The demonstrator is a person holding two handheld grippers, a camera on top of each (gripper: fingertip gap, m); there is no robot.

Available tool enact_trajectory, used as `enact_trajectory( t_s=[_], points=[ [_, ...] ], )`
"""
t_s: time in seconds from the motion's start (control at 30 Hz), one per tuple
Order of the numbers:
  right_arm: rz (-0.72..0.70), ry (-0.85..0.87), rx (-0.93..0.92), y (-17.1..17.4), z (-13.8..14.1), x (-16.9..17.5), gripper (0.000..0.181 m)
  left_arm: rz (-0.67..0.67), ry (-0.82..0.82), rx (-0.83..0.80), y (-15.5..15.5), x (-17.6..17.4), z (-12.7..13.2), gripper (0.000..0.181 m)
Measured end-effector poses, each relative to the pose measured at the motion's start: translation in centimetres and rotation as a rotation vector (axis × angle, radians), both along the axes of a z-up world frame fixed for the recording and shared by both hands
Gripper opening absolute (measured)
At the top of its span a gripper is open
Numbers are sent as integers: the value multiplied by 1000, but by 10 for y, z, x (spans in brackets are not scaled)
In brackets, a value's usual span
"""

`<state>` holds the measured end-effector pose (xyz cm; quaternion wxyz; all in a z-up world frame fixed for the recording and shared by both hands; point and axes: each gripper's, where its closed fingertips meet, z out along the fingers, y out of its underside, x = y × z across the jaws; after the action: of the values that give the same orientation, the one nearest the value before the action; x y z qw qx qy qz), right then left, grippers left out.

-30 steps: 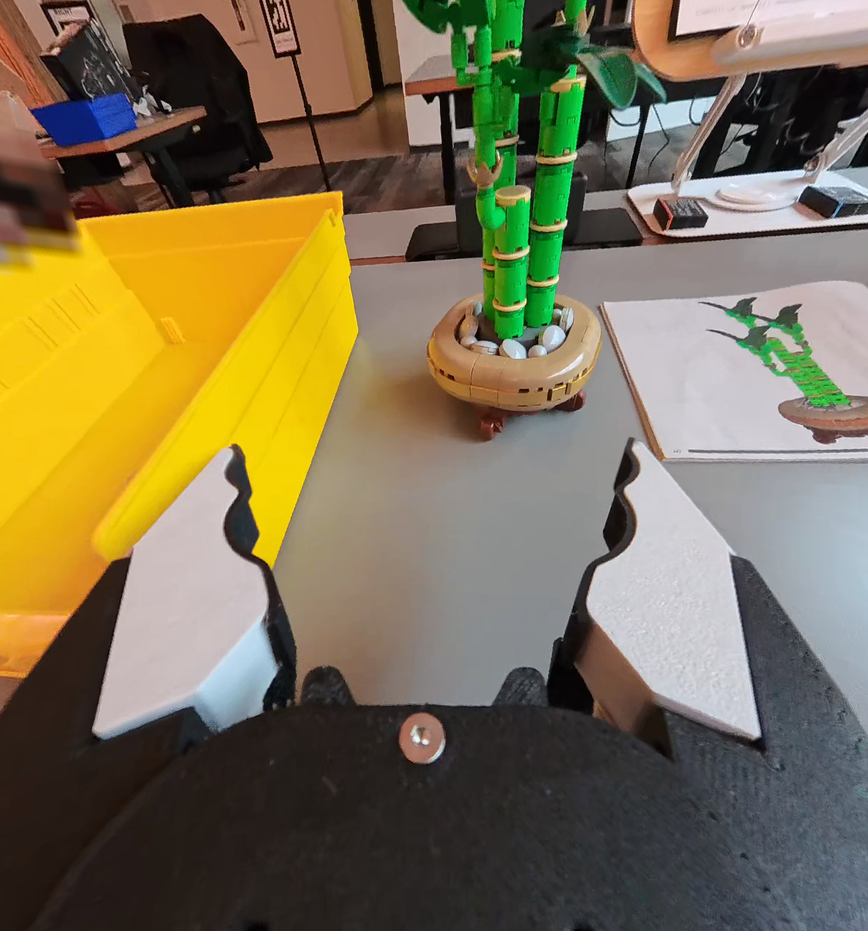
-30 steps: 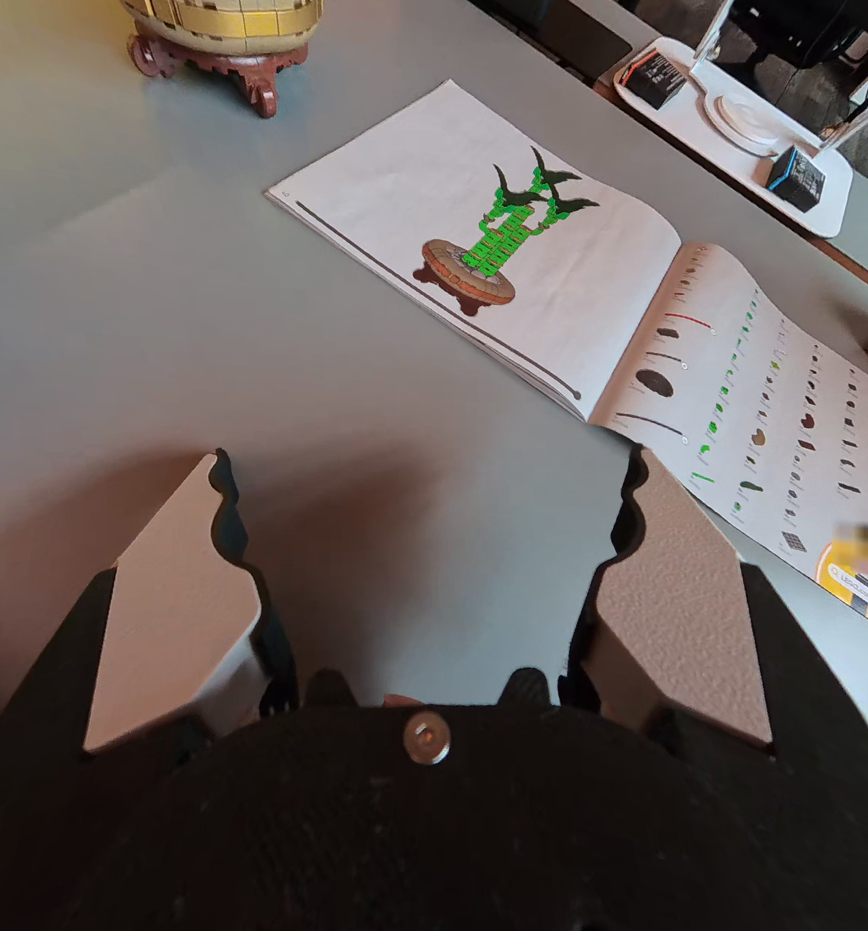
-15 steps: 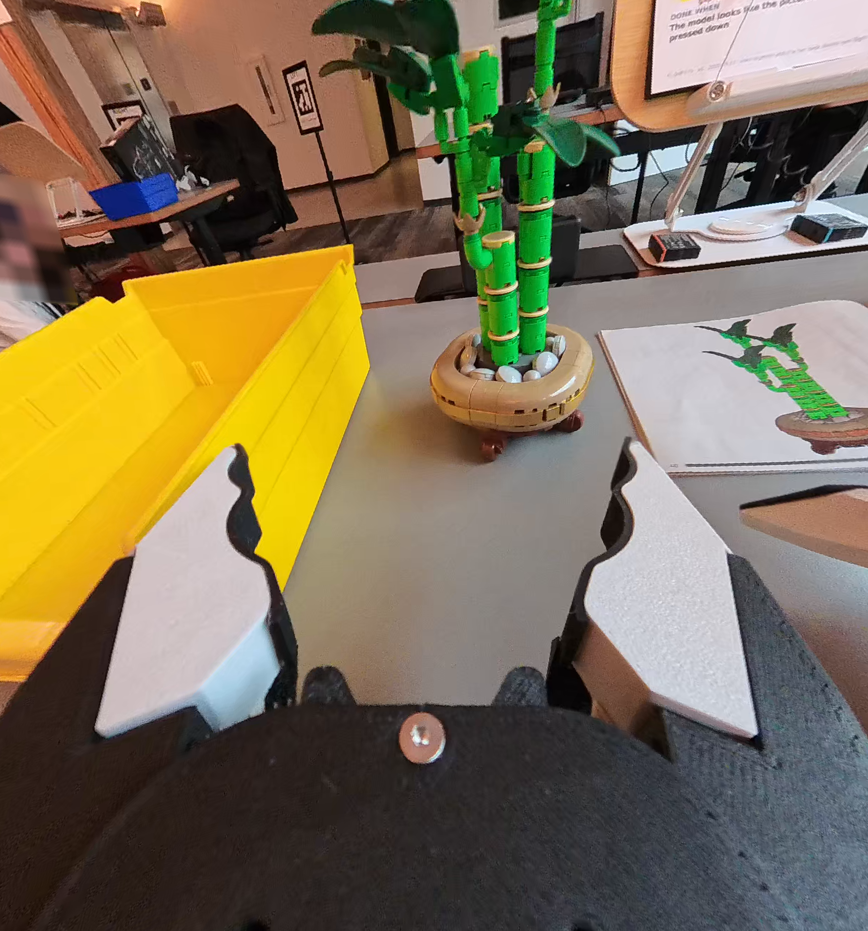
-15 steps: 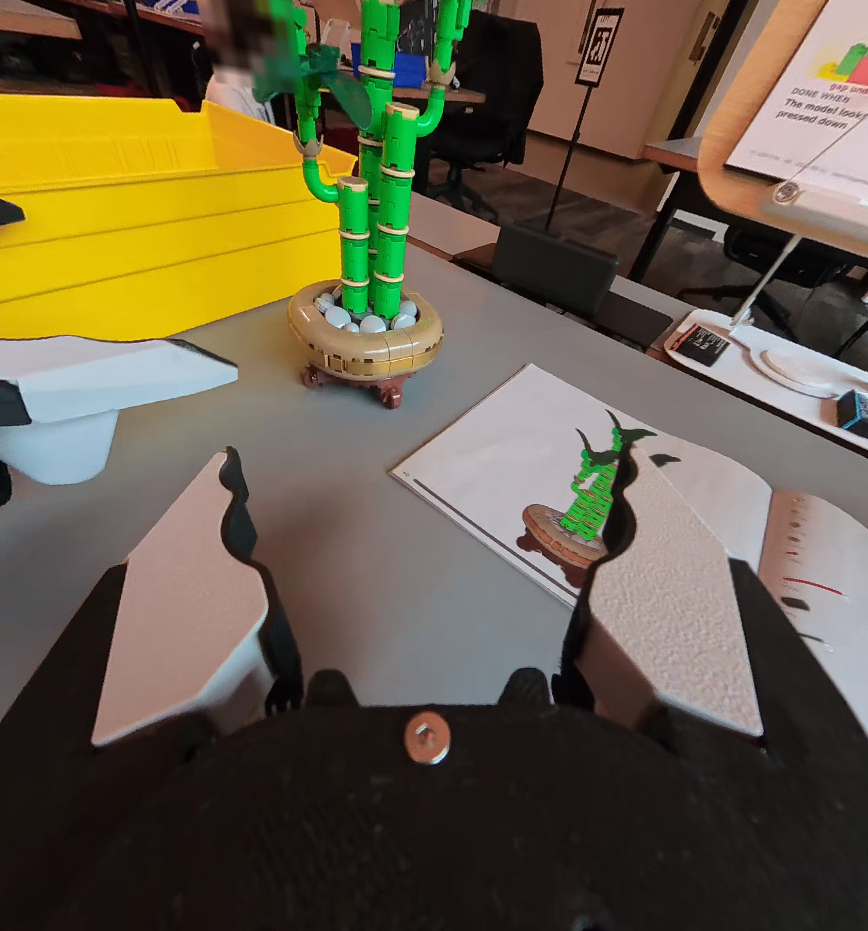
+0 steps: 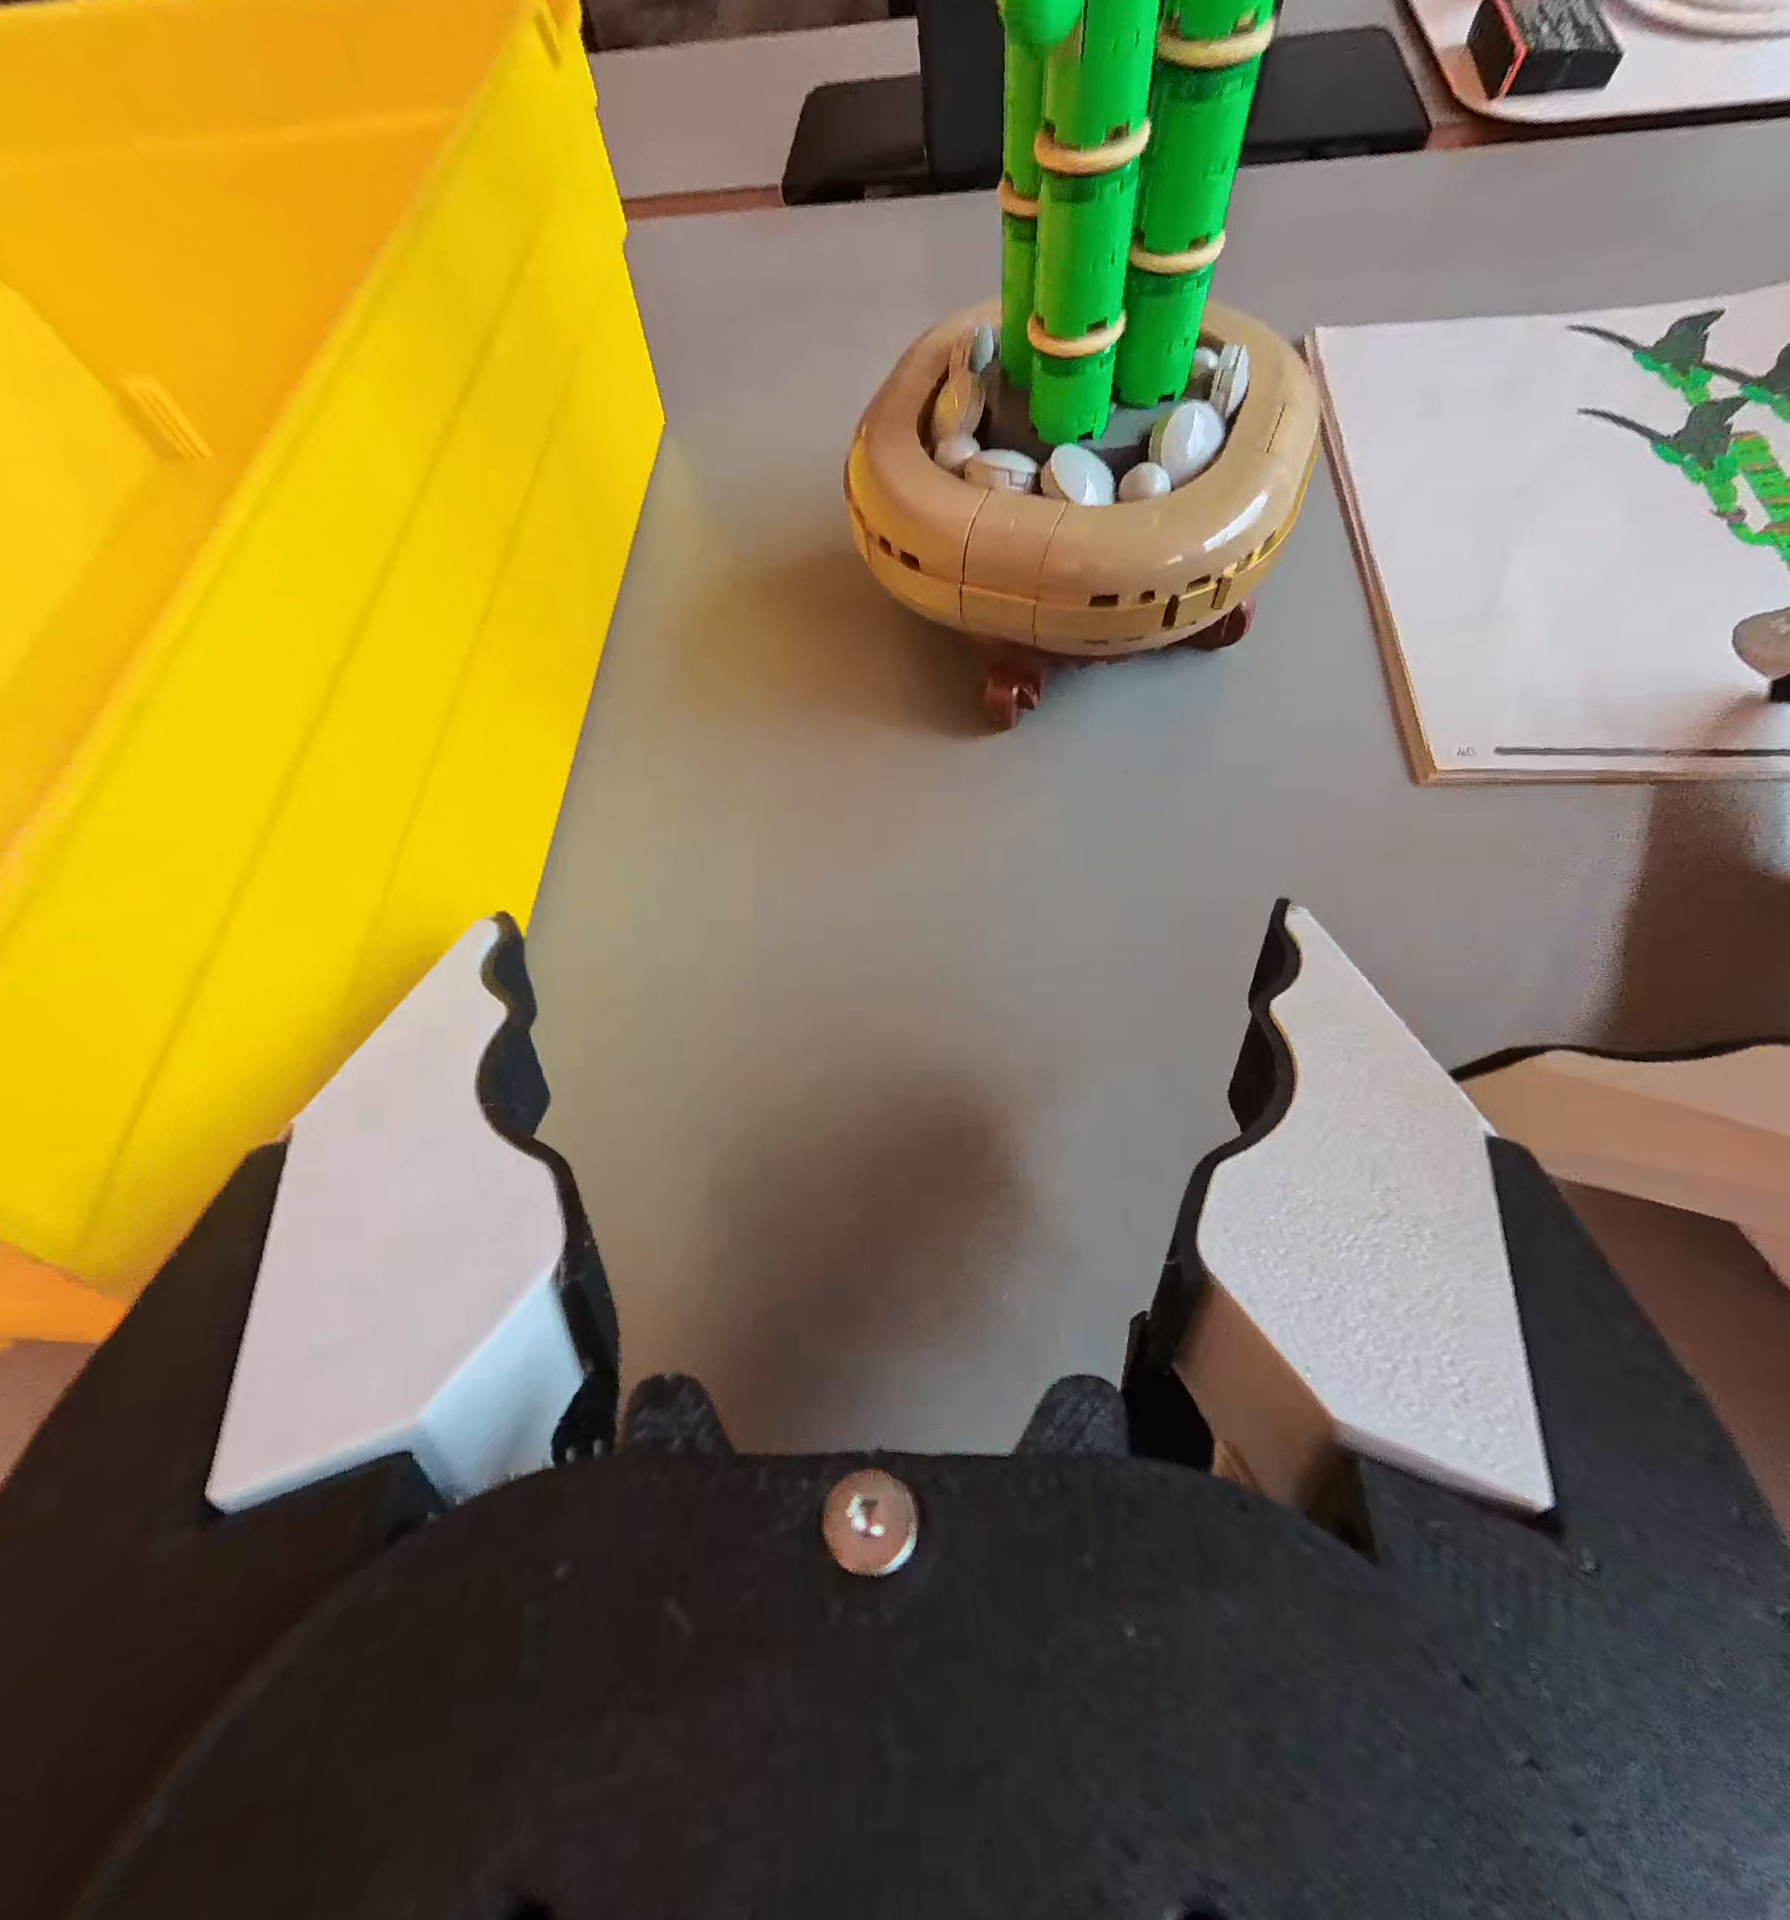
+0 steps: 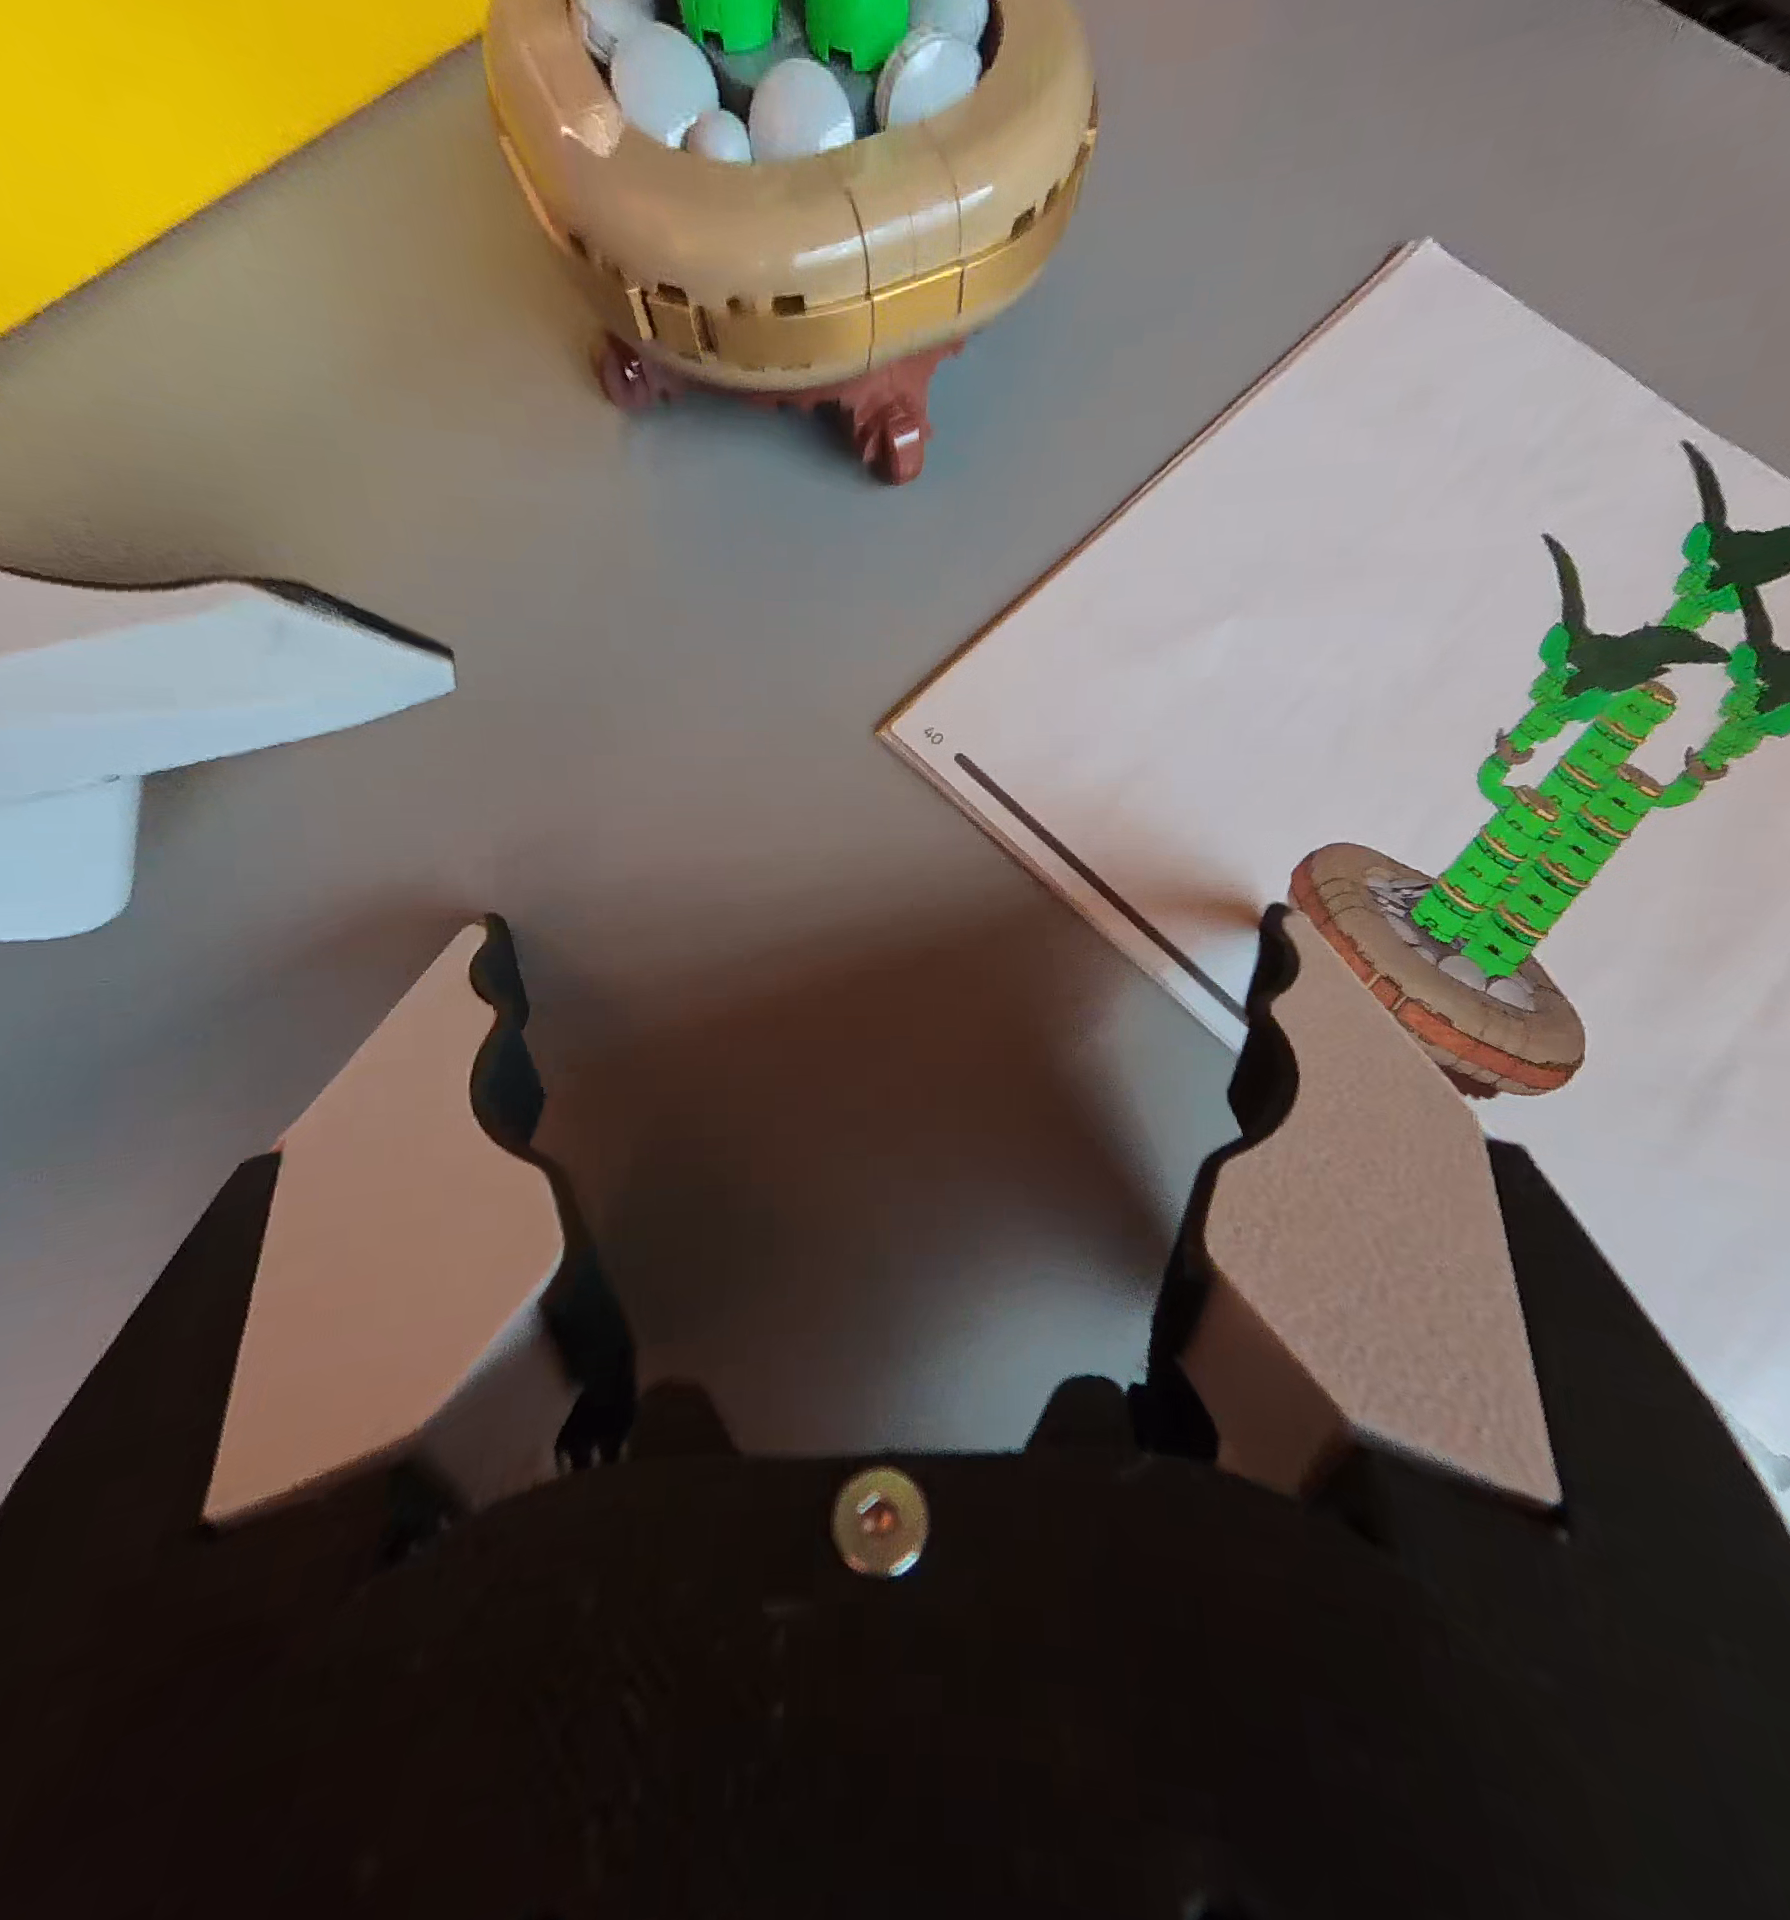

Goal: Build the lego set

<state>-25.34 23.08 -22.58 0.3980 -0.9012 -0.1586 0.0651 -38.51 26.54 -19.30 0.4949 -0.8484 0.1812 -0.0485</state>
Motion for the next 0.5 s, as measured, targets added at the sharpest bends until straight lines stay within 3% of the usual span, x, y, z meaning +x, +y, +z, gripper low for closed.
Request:
enact_trajectory(
  t_s=[0.5],
  points=[
    [-20, 0, -1, -2, -1, 2, 136, -21, 31, -106, -2, 2, -17, 137]
  ],
)
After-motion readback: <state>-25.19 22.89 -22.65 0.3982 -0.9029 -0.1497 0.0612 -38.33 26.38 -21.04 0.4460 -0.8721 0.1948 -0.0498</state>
